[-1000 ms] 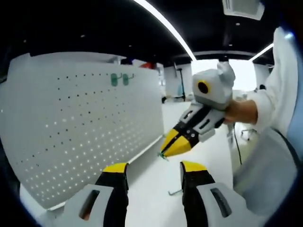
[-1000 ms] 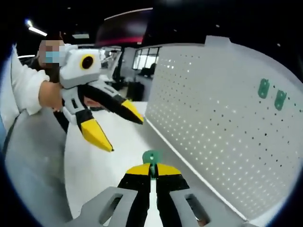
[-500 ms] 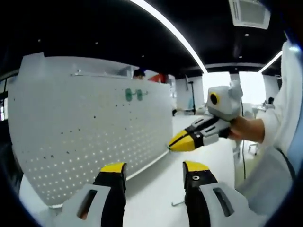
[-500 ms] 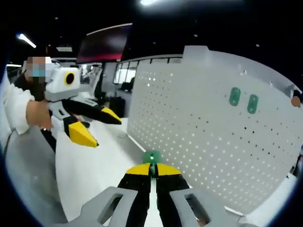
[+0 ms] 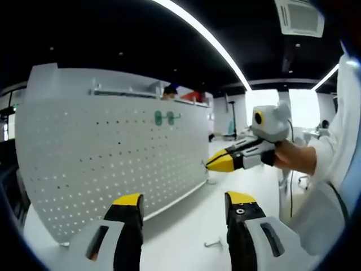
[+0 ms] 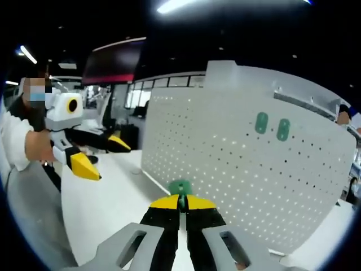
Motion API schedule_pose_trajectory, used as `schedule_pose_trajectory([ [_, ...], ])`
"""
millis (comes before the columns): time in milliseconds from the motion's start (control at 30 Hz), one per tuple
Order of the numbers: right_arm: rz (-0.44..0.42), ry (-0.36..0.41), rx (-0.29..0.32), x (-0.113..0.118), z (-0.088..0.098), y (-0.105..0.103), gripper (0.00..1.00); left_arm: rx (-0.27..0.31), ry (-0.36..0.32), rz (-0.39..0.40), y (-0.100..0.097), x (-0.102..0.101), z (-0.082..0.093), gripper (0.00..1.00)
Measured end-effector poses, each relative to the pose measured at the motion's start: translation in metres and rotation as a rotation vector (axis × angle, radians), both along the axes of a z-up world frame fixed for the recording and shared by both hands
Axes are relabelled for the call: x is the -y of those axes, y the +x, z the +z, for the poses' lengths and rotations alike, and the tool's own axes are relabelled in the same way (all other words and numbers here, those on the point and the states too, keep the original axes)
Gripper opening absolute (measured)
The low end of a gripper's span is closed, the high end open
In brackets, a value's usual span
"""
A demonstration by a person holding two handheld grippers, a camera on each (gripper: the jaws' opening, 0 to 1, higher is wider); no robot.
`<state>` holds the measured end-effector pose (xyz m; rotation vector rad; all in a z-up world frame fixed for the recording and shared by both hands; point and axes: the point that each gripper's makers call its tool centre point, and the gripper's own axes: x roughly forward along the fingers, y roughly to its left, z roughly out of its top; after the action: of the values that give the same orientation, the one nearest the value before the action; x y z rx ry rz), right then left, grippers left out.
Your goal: Insert the hook assembly into the mounting plate slot until the hook locks in place.
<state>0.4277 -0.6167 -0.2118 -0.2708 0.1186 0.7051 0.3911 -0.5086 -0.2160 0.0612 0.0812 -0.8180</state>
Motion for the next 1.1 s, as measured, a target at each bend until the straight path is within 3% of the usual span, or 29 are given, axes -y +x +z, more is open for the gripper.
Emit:
schedule_pose_trajectory([
  [467,-0.128,0.058,0.082,0.033,0.033,0.025,0.01,-0.028,-0.053,-0.102,-0.011,0.013,-0.002,0.83],
  [767,-0.2,0.082,0.132,0.053,0.052,0.036,0.01,-0.043,-0.042,-0.13,-0.015,0.017,-0.009,0.86],
  [1100,-0.307,0.123,0.218,0.08,0.087,0.058,0.01,-0.068,-0.038,-0.14,-0.017,0.018,-0.018,0.84],
])
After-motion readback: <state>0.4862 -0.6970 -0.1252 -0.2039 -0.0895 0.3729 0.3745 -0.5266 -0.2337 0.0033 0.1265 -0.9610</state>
